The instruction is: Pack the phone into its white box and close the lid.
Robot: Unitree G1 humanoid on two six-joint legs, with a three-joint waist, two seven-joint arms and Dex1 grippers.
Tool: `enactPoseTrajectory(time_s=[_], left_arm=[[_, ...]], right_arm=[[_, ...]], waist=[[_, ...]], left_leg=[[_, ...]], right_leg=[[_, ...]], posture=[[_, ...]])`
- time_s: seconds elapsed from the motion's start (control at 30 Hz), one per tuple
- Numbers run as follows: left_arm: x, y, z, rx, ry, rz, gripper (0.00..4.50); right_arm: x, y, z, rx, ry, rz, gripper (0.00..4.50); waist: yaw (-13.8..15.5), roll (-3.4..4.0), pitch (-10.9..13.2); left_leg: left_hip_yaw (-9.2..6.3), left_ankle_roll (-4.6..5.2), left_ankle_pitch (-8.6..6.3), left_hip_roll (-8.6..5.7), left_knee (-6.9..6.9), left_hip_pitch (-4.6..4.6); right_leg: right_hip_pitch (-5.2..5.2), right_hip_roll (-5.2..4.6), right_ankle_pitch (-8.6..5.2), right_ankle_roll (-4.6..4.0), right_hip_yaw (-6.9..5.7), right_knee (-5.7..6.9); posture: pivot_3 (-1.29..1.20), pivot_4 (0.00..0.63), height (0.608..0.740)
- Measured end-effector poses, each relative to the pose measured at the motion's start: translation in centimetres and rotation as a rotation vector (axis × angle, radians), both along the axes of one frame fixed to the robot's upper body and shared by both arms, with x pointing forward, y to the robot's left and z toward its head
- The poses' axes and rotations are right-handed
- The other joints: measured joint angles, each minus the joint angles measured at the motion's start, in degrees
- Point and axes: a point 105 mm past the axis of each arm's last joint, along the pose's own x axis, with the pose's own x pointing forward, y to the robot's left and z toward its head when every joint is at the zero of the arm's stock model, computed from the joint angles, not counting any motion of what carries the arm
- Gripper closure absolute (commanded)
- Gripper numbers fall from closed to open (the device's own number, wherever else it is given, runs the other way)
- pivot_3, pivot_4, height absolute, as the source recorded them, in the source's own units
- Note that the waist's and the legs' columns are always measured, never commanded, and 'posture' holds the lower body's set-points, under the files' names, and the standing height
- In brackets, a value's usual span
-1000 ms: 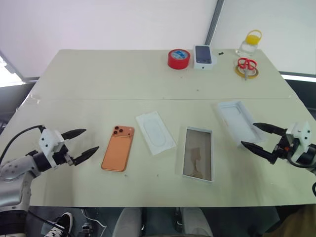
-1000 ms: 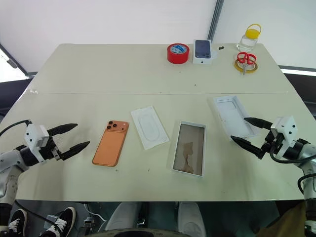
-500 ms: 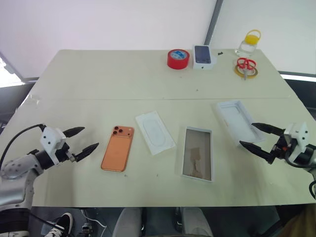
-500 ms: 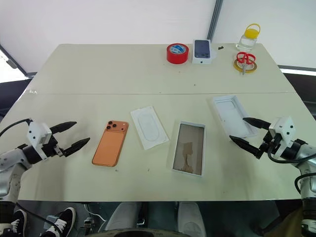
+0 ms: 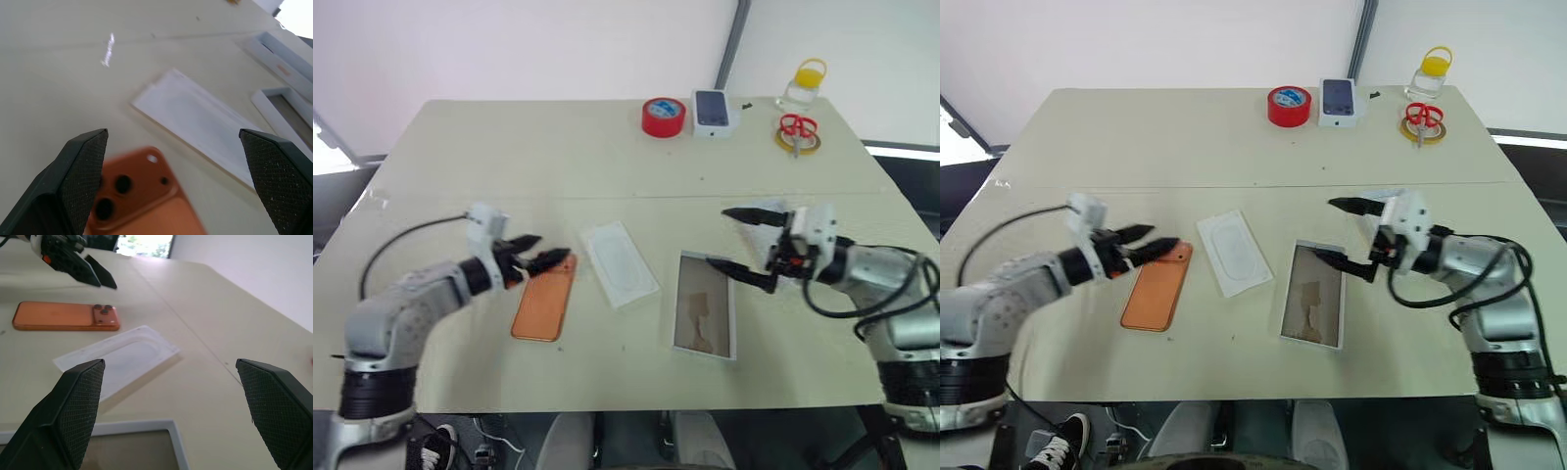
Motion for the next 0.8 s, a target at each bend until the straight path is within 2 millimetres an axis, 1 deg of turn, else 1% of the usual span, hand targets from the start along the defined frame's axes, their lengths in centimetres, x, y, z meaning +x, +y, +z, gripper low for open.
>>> enactPoseTrajectory(time_s=[0.07, 0.17, 0.23, 0.3, 0.37, 0.5, 0.63, 0.73, 0.77, 0.8], left_arm=[[-0.4, -1.2, -0.6, -0.067, 0.076, 0.002, 0.00], [-0.8, -3.4, -1.3, -0.250, 0.216, 0.019, 0.00], [-1.4, -4.5, -2.2, -0.259, 0.291, 0.017, 0.00], [-1.7, -5.2, -2.5, -0.257, 0.322, 0.027, 0.00], [-1.7, -5.8, -2.9, -0.282, 0.365, 0.050, 0.00], [-1.4, -6.2, -2.9, -0.314, 0.412, 0.082, 0.00], [-0.5, -6.9, -2.8, -0.337, 0.439, 0.103, 0.00], [0.6, -7.3, -2.8, -0.370, 0.451, 0.122, 0.00], [0.8, -7.5, -2.8, -0.381, 0.452, 0.127, 0.24], [0.9, -7.5, -2.9, -0.385, 0.453, 0.129, 0.38]], right_arm=[[0.2, 0.5, 0.0, 0.003, -0.001, 0.009, 0.02], [0.5, 1.2, -0.1, -0.016, -0.010, 0.032, 0.02], [0.6, 1.4, -0.5, -0.019, 0.006, 0.036, 0.02], [0.7, 1.5, -0.9, -0.011, 0.019, 0.036, 0.02], [0.7, 1.7, -1.1, -0.009, 0.022, 0.039, 0.02], [0.8, 1.8, -0.9, -0.006, 0.003, 0.037, 0.02], [0.9, 1.8, -0.8, -0.009, -0.023, 0.020, 0.02], [0.8, 1.8, -0.9, -0.016, -0.032, 0.011, 0.02], [0.7, 1.8, -1.0, -0.017, -0.033, 0.009, 0.00], [0.7, 1.9, -1.0, -0.017, -0.033, 0.009, 0.00]], waist=[[0.2, 0.00, 0.0], [0.3, -0.05, 0.0], [0.2, -0.10, 0.0], [0.2, -0.10, 0.0], [0.2, -0.10, 0.0], [0.2, -0.09, 0.0], [0.4, -0.10, 0.0], [0.3, -0.10, 0.0], [0.3, -0.10, 0.0], [0.3, -0.10, 0.0]], left_leg=[[-0.01, 0.00, 0.00, 0.00, 0.03, -0.02], [-0.08, -0.02, 0.01, -0.03, 0.10, -0.01], [-0.08, -0.05, 0.03, -0.05, 0.10, 0.01], [-0.08, -0.07, 0.04, -0.05, 0.10, 0.09], [-0.08, -0.08, 0.05, -0.04, 0.09, 0.17], [-0.10, -0.11, 0.07, -0.04, 0.09, 0.27], [-0.14, -0.11, 0.07, -0.14, 0.11, 0.27], [-0.14, -0.12, 0.08, -0.17, 0.11, 0.31], [-0.15, -0.12, 0.08, -0.17, 0.11, 0.33], [-0.15, -0.12, 0.08, -0.17, 0.11, 0.33]], right_leg=[[0.00, -0.01, 0.00, -0.01, 0.00, -0.02], [0.12, -0.04, 0.00, -0.02, -0.02, -0.08], [0.13, -0.03, 0.00, -0.03, -0.02, -0.08], [0.18, 0.00, 0.00, -0.04, 0.00, -0.06], [0.25, 0.04, 0.00, -0.07, 0.01, -0.04], [0.35, 0.07, -0.10, -0.28, 0.01, -0.03], [0.45, 0.03, -0.10, -0.29, 0.00, -0.09], [0.50, 0.02, -0.10, -0.30, 0.00, -0.12], [0.52, 0.02, -0.10, -0.30, 0.00, -0.12], [0.54, 0.02, -0.10, -0.30, 0.00, -0.12]], posture=[[0.00, 0.150, 0.740], [0.00, 0.150, 0.740], [0.00, 0.150, 0.740], [0.00, 0.150, 0.740], [0.00, 0.150, 0.740], [0.00, 0.150, 0.740], [0.00, 0.150, 0.740], [0.00, 0.150, 0.740], [0.00, 0.150, 0.740], [0.00, 0.150, 0.740]])
